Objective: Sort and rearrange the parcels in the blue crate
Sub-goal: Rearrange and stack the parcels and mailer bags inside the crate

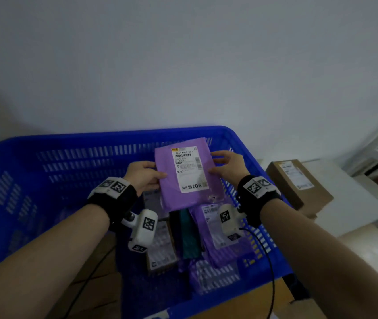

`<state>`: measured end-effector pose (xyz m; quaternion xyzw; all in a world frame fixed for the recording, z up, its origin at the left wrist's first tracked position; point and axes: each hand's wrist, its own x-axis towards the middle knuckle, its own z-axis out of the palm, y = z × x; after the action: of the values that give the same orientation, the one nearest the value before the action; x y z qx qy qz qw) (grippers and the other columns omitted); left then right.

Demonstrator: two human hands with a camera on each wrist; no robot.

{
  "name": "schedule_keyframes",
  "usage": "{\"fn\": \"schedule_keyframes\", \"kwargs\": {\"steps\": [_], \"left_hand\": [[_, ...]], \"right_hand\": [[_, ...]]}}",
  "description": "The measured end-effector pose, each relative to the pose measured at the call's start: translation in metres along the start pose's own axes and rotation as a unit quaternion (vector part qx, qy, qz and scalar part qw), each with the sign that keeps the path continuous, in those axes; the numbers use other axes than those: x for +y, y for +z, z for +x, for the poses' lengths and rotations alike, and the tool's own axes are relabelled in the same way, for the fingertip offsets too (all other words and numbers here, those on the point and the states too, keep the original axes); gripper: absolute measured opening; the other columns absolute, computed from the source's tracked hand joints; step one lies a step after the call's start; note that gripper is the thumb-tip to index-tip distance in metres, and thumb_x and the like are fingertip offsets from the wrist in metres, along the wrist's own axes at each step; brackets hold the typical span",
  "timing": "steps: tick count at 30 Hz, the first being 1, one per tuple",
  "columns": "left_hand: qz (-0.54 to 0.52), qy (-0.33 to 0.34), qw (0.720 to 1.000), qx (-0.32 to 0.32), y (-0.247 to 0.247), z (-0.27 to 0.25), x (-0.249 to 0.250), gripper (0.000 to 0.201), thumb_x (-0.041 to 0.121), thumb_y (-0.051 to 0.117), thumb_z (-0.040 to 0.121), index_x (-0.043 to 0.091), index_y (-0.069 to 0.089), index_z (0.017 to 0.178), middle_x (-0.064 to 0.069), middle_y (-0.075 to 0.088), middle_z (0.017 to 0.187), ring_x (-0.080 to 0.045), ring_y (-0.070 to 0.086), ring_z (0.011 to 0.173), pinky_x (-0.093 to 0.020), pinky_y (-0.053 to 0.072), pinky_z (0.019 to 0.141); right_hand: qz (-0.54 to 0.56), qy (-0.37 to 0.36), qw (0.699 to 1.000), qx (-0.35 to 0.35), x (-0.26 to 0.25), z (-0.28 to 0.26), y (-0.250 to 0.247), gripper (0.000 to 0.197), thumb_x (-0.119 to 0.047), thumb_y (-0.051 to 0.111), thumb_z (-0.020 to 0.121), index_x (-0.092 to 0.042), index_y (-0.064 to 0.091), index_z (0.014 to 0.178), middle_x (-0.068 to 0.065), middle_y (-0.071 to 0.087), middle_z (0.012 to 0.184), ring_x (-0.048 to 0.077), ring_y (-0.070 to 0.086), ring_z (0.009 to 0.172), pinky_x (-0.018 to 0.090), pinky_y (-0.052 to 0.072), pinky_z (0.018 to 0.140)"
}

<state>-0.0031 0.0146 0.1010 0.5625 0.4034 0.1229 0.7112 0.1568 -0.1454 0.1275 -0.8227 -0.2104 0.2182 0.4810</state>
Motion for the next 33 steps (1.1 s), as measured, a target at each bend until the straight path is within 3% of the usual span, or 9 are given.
{"fn": "schedule_keyframes", "kwargs": {"steps": [5, 9, 11, 14, 18, 21, 26, 29, 33], "left_hand": [[0.001, -0.069, 0.997, 0.018, 0.039, 0.032, -0.029, 0.026, -0.008, 0.069, 0.077, 0.005, 0.063, 0.099, -0.017, 0.067, 0.109, -0.023, 0.064, 0.082, -0.035, 0.052, 0.079], [0.007, -0.098, 0.995, 0.026, 0.066, 0.053, -0.046, 0.039, -0.013, 0.062, 0.080, 0.001, 0.061, 0.117, -0.013, 0.063, 0.103, -0.026, 0.060, 0.098, -0.033, 0.051, 0.077], [0.015, -0.102, 0.994, 0.034, 0.075, 0.063, -0.053, 0.032, -0.014, 0.060, 0.080, 0.003, 0.065, 0.108, -0.011, 0.065, 0.105, -0.026, 0.061, 0.100, -0.032, 0.051, 0.074], [0.022, -0.115, 0.993, 0.023, 0.080, 0.071, -0.056, 0.026, -0.013, 0.057, 0.083, 0.013, 0.062, 0.080, -0.012, 0.065, 0.108, -0.027, 0.060, 0.104, -0.032, 0.048, 0.081], [0.080, -0.108, 0.991, 0.020, 0.056, 0.071, -0.054, 0.028, -0.001, 0.066, 0.083, 0.008, 0.063, 0.109, -0.014, 0.065, 0.108, -0.027, 0.062, 0.095, -0.035, 0.053, 0.081], [0.173, -0.067, 0.982, 0.031, 0.008, 0.060, -0.049, 0.042, 0.008, 0.063, 0.087, 0.005, 0.055, 0.129, -0.016, 0.063, 0.115, -0.025, 0.062, 0.095, -0.033, 0.054, 0.076], [0.435, -0.028, 0.898, 0.055, -0.095, 0.029, -0.052, 0.049, 0.030, 0.051, 0.096, 0.012, 0.043, 0.141, -0.010, 0.052, 0.139, -0.025, 0.052, 0.124, -0.030, 0.041, 0.100], [0.556, -0.044, 0.828, 0.048, -0.147, 0.013, -0.066, 0.057, 0.039, 0.037, 0.100, 0.016, 0.024, 0.150, -0.007, 0.026, 0.156, -0.023, 0.031, 0.141, -0.030, 0.028, 0.115], [0.647, -0.115, 0.753, 0.006, -0.189, 0.009, -0.089, 0.060, 0.052, 0.023, 0.098, 0.029, 0.011, 0.152, -0.004, -0.003, 0.161, -0.024, 0.008, 0.149, -0.046, 0.015, 0.120]], "right_hand": [[-0.132, 0.037, 0.990, -0.012, 0.042, 0.023, 0.002, 0.047, -0.007, 0.070, 0.080, -0.010, 0.056, 0.124, 0.007, 0.064, 0.116, 0.024, 0.060, 0.109, 0.028, 0.048, 0.081], [-0.233, 0.062, 0.960, -0.142, 0.067, 0.037, 0.018, 0.086, -0.031, 0.079, 0.073, -0.019, 0.030, 0.143, 0.012, 0.040, 0.142, 0.032, 0.044, 0.131, 0.041, 0.041, 0.106], [-0.295, 0.079, 0.937, -0.168, 0.075, 0.044, 0.021, 0.095, -0.036, 0.076, 0.075, -0.025, 0.017, 0.149, 0.015, 0.016, 0.153, 0.037, 0.030, 0.138, 0.042, 0.033, 0.112], [-0.346, 0.083, 0.919, -0.171, 0.081, 0.056, 0.025, 0.095, -0.037, 0.075, 0.076, -0.026, 0.016, 0.149, 0.017, 0.005, 0.155, 0.039, 0.020, 0.142, 0.042, 0.028, 0.116], [-0.418, 0.070, 0.890, -0.166, 0.074, 0.058, 0.041, 0.084, -0.032, 0.069, 0.081, -0.017, 0.020, 0.148, 0.021, -0.001, 0.156, 0.039, 0.009, 0.145, 0.048, 0.023, 0.117], [-0.438, -0.045, 0.887, -0.139, 0.054, 0.054, 0.062, 0.073, -0.029, 0.062, 0.086, -0.015, 0.023, 0.146, 0.018, 0.000, 0.158, 0.033, 0.006, 0.147, 0.047, 0.019, 0.117], [-0.375, -0.131, 0.879, -0.265, 0.023, 0.054, 0.132, 0.073, -0.027, 0.064, 0.087, -0.013, 0.025, 0.147, 0.018, 0.018, 0.155, 0.033, 0.026, 0.141, 0.036, 0.030, 0.112], [-0.386, -0.160, 0.844, -0.335, 0.016, 0.047, 0.181, 0.077, -0.032, 0.064, 0.087, -0.018, 0.022, 0.149, 0.014, 0.017, 0.156, 0.030, 0.026, 0.142, 0.040, 0.030, 0.114], [-0.415, -0.180, 0.791, -0.413, 0.013, 0.033, 0.234, 0.071, -0.032, 0.059, 0.091, -0.020, 0.021, 0.150, 0.012, 0.022, 0.155, 0.031, 0.033, 0.138, 0.041, 0.034, 0.111]]}}
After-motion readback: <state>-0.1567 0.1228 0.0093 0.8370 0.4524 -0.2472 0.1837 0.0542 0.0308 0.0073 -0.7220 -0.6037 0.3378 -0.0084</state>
